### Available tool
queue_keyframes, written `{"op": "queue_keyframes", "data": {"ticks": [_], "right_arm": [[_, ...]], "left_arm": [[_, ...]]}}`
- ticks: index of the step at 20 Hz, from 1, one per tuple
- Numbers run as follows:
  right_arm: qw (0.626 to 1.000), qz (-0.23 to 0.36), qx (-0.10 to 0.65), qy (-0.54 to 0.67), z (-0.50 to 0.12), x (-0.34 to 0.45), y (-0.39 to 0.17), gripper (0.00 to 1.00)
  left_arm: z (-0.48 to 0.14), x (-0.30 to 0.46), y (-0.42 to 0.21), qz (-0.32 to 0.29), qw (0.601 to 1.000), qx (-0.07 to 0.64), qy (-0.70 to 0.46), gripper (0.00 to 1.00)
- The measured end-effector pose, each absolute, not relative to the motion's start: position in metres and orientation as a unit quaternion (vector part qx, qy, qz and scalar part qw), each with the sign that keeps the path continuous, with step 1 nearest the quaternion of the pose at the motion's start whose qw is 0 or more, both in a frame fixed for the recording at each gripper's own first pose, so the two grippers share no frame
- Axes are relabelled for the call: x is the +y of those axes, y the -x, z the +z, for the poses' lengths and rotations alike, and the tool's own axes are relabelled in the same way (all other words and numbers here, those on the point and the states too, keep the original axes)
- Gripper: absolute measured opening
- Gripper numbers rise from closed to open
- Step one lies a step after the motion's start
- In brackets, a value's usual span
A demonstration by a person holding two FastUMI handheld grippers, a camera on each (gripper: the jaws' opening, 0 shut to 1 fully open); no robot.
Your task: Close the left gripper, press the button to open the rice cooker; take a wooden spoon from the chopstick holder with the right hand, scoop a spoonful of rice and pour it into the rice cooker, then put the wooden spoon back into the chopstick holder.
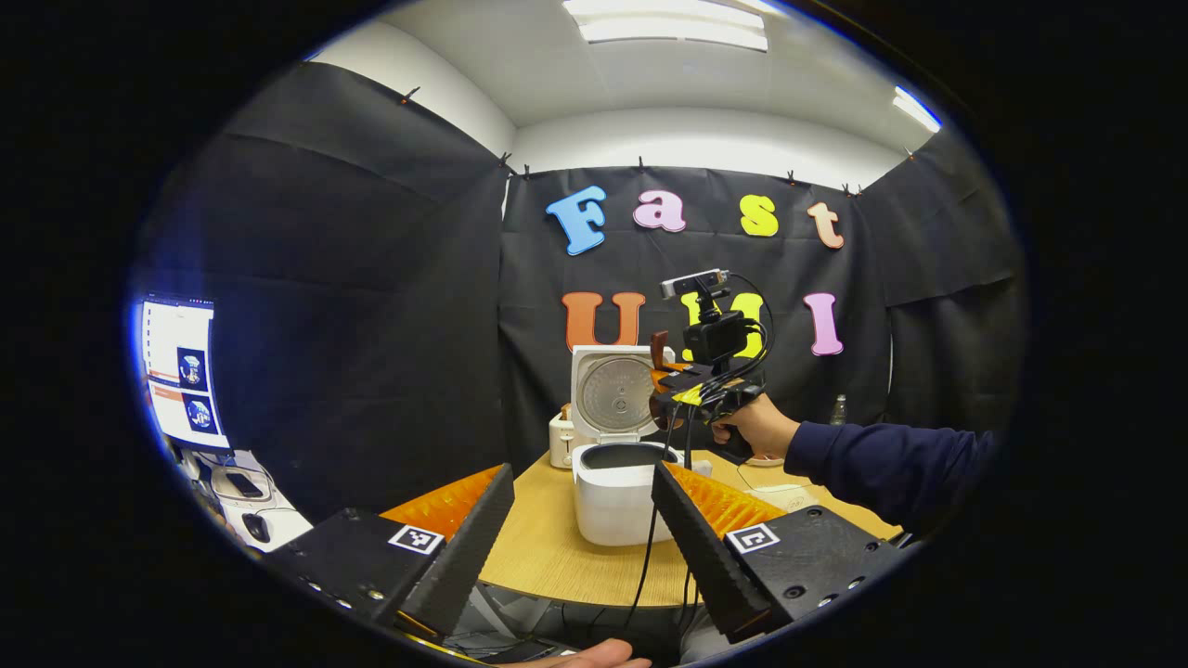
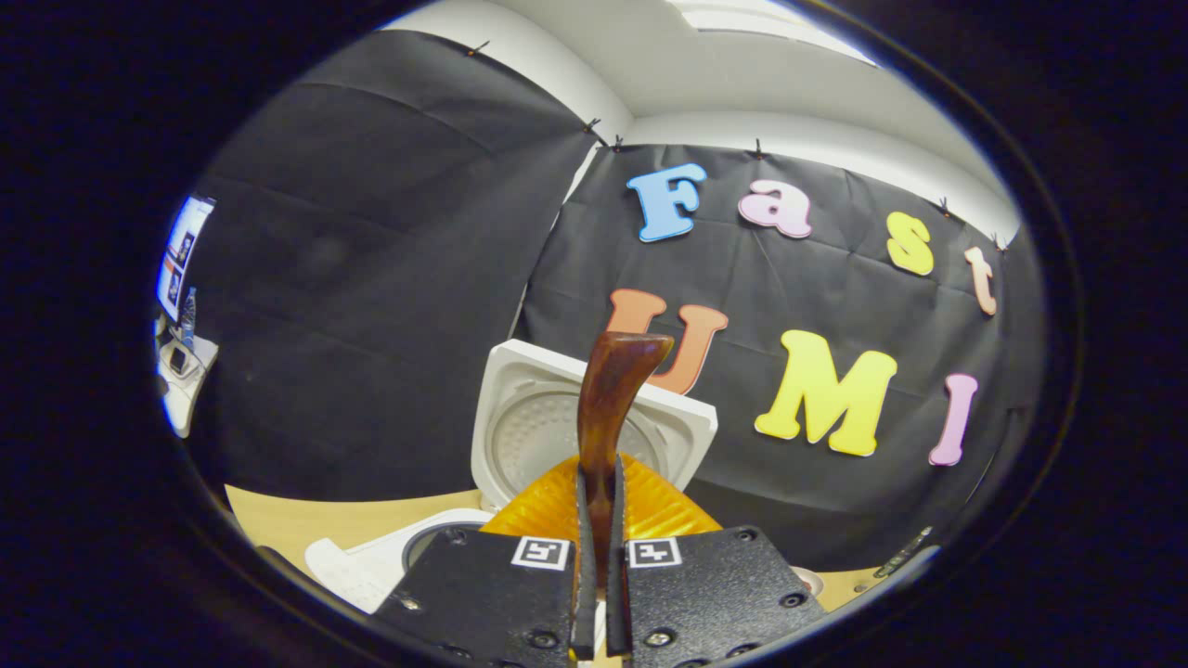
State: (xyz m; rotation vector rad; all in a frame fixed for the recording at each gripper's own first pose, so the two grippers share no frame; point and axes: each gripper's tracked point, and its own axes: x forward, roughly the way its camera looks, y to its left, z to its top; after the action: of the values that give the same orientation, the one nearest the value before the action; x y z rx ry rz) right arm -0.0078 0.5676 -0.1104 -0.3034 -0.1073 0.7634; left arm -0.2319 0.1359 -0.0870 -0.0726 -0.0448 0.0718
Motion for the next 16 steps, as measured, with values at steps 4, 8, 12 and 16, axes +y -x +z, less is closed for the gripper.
{"op": "queue_keyframes", "data": {"ticks": [4, 8, 12, 16], "right_arm": [[0.925, 0.348, -0.057, 0.144, -0.095, 0.528, -0.011, 0.10], [0.937, 0.318, -0.052, 0.135, -0.084, 0.476, -0.036, 0.10], [0.947, 0.294, -0.043, 0.118, -0.075, 0.414, -0.053, 0.10], [0.958, 0.265, -0.049, 0.100, -0.058, 0.340, -0.064, 0.10]], "left_arm": [[-0.085, 0.126, 0.226, 0.026, 0.999, -0.025, 0.041, 0.95], [-0.087, 0.120, 0.217, 0.032, 0.998, -0.020, 0.040, 0.95], [-0.091, 0.107, 0.204, 0.035, 0.998, -0.015, 0.040, 0.95], [-0.082, 0.080, 0.191, 0.017, 0.998, -0.021, 0.057, 0.95]]}}
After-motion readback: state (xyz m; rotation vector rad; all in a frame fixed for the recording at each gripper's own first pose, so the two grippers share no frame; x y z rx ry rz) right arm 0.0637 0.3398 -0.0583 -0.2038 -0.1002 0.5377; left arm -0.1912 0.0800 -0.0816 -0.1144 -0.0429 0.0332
